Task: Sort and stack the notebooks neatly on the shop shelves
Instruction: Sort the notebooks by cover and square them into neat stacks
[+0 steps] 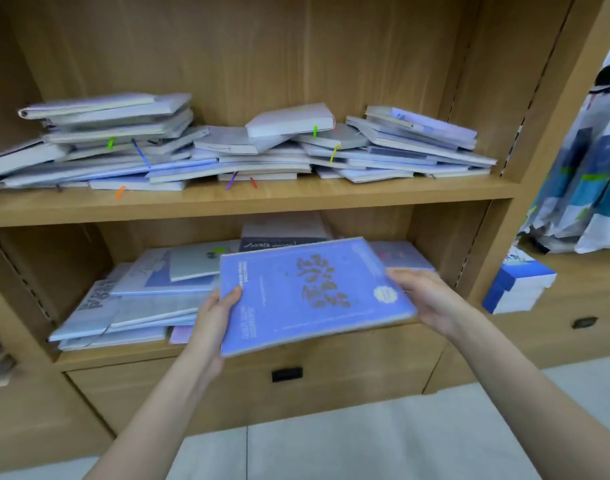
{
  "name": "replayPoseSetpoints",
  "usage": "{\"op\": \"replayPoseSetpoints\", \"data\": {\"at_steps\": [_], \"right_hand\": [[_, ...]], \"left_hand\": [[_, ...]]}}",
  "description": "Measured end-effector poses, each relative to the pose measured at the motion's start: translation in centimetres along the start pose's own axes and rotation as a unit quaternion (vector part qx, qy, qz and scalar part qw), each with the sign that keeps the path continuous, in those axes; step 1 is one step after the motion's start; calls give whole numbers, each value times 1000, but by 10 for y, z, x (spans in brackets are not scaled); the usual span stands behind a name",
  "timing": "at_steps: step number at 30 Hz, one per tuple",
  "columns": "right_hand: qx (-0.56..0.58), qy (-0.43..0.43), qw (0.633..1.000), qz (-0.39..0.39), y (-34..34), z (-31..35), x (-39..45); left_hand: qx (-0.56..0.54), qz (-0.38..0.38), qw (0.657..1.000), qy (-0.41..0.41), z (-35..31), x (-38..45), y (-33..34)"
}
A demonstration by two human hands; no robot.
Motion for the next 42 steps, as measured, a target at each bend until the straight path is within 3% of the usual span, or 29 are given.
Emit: {"op": "replayPoseSetpoints", "data": {"at_steps": [2, 3, 5, 7, 9, 11, 13, 15, 17, 19, 21, 24, 27, 32, 36, 39, 42], "right_hand": [[142, -21, 989, 26, 11, 5, 11], [158, -21, 987, 28, 17, 3, 18], [67, 16, 997, 39, 33, -9, 33], [-67, 69, 994, 54, 49, -26, 49], [-114, 79, 989, 55, 61, -38, 63], [-84, 47, 995, 15, 65, -40, 75], [-98, -4, 994, -46, 58, -42, 92], [-140, -44, 987, -73, 55, -40, 108], [-189, -73, 976, -81, 49, -36, 120], [-237, -93, 962, -95, 32, -33, 128], [-257, -108, 950, -142, -5, -36, 135], [-203, -46, 950, -232, -77, -55, 143], [-97, 34, 962, -252, -117, -82, 156], [-58, 26, 963, -261, -113, -85, 190], [86, 15, 934, -346, -125, -90, 205], [104, -29, 918, -382, -131, -93, 211], [137, -13, 898, -417, -139, -98, 218]], "left_hand": [[-51, -54, 996, 48, -1, 14, -3], [-59, -66, 994, 66, 1, 23, 0], [-28, -26, 999, 39, 12, 37, 18], [31, 57, 995, -78, 25, 40, 36], [98, 81, 986, -111, 24, 41, 38], [149, 48, 987, -22, 9, 47, 32], [230, 16, 965, 122, -5, 50, 27], [359, -13, 893, 272, -13, 48, 30], [505, -34, 772, 384, -9, 50, 43], [609, -17, 666, 430, 6, 62, 58], [674, -4, 601, 429, 23, 78, 71], [724, -4, 546, 421, 44, 96, 84], [739, -19, 530, 415, 53, 106, 93], [750, -26, 528, 397, 52, 113, 105], [771, -26, 509, 381, 55, 111, 115], [778, -33, 497, 383, 56, 111, 117], [785, -34, 488, 380, 57, 113, 118]]}}
Point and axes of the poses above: each hand's wrist, its own x-axis towards the middle knuckle, its own y-axis out of the palm, z = x × y, the point moved 4 cm from there along x, towards the middle knuckle, and after that the axes turned 5 degrees about z, right-handed, at the moved point
